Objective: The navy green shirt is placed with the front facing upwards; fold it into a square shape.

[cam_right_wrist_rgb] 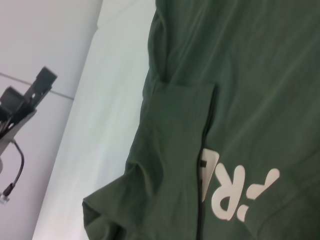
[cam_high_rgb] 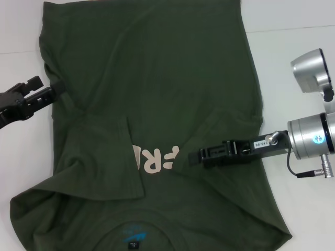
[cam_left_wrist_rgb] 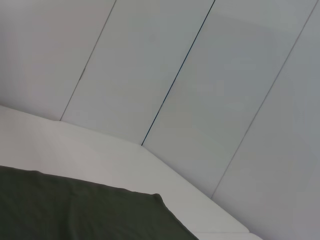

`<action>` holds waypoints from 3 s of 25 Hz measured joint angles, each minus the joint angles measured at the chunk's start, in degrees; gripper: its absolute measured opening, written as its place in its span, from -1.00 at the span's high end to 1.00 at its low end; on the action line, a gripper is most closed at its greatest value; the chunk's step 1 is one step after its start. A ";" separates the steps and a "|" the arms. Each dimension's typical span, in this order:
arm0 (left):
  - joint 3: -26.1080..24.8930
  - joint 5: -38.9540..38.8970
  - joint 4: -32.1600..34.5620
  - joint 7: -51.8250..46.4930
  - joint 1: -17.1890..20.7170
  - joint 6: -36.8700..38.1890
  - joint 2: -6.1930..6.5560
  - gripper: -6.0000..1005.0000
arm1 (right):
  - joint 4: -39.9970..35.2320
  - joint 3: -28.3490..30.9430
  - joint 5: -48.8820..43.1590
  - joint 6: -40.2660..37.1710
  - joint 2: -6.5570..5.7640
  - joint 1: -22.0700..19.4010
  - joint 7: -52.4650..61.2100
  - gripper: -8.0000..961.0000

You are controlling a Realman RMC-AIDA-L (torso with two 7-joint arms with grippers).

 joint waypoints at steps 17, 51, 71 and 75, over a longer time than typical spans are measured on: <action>0.00 0.00 0.00 0.00 -0.18 -0.62 -0.03 -0.80 | -0.01 -1.29 -2.23 2.63 0.21 0.13 1.35 -0.57; -2.93 3.82 3.66 -4.17 4.16 7.04 1.23 -0.81 | 2.90 4.32 21.34 -7.50 -1.41 -7.86 -24.38 -0.58; -6.81 18.02 11.10 -3.71 10.12 14.95 1.70 -0.79 | 2.89 6.49 21.45 -9.01 -2.81 -7.36 -24.09 -0.93; -7.18 21.14 11.93 -2.96 10.53 14.83 1.74 -0.77 | 2.90 7.22 21.46 -8.99 -2.89 -7.52 -24.08 -0.93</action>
